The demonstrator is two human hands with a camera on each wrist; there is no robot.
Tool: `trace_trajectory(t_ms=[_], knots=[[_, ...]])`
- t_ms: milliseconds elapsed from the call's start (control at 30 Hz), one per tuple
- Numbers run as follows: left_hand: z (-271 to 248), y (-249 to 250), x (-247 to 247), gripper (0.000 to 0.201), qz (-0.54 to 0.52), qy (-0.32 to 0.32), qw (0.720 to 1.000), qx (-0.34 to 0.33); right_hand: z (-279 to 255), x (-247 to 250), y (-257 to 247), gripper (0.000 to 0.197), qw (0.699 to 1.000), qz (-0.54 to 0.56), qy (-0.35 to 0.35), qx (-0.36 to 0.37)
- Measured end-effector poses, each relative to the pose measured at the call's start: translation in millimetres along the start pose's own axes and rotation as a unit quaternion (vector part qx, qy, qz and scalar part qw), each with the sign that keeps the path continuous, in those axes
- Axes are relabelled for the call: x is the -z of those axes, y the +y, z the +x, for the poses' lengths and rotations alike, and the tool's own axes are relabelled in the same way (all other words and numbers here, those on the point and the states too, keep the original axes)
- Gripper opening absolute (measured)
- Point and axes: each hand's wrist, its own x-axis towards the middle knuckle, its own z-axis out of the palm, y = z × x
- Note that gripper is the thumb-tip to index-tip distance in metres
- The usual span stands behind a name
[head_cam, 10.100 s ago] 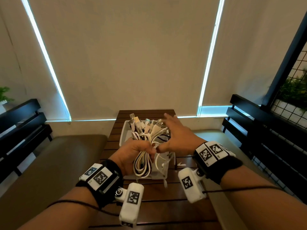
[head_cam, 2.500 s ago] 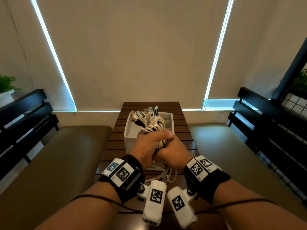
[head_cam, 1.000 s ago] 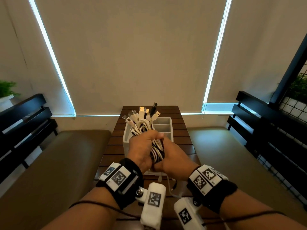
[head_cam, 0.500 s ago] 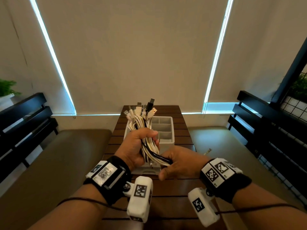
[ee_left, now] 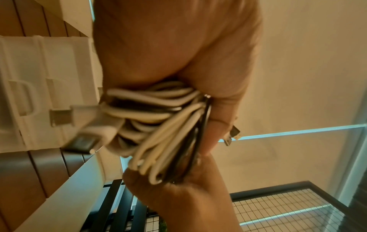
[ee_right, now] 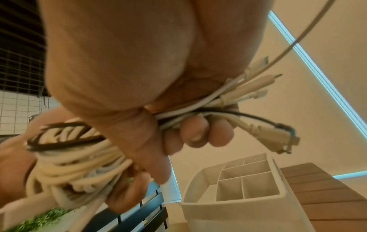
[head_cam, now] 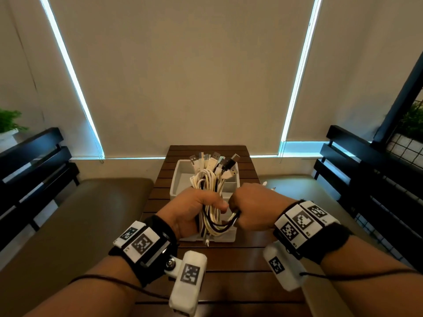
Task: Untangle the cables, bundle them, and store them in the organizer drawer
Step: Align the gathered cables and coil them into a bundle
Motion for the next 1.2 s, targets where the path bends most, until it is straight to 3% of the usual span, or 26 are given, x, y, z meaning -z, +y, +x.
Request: trace_trajectory(t_ms=[133,233,467,667,767,900,1000,1067,1200], knots=[[1,-1,-1,0.054,0.014,-0.029,0.999,0.03,0,1,-5,0.014,0.999,0.018,0.028,0.005],[0,-3,-2,0.058,0.032,-0.035,0.998,0.036,1,2,-7,0.033,0.997,0.047,0.051,-0.015],[3,-12,-11,0.057,0.084,0.014,0.996,0.035,6,-11,2,0.044,0.99,-0.07,0.093,-0.075],[3,-21,-16,0.044,0.166,0.032,0.986,-0.001,1,-6,9,0.051,0.991,0.106,-0.036,-0.07],[2,-21,-17,0.049,0.175,0.028,0.984,-0.024,-7,4,15,0.04,0.974,0.214,-0.051,-0.047],[-1,-15,-19,0.052,0.148,0.022,0.988,-0.04,-11,12,22,0.054,0.96,0.271,-0.05,-0.043],[-1,-11,-20,0.049,0.124,0.024,0.991,-0.047,-10,12,26,0.074,0.973,0.223,-0.002,-0.058],[0,-11,-19,0.048,0.116,0.039,0.991,-0.056,-11,10,27,0.089,0.973,0.209,0.072,-0.073],[4,-14,-13,0.036,0.076,0.088,0.99,-0.075,-15,-5,20,0.133,0.943,0.202,0.228,-0.134]])
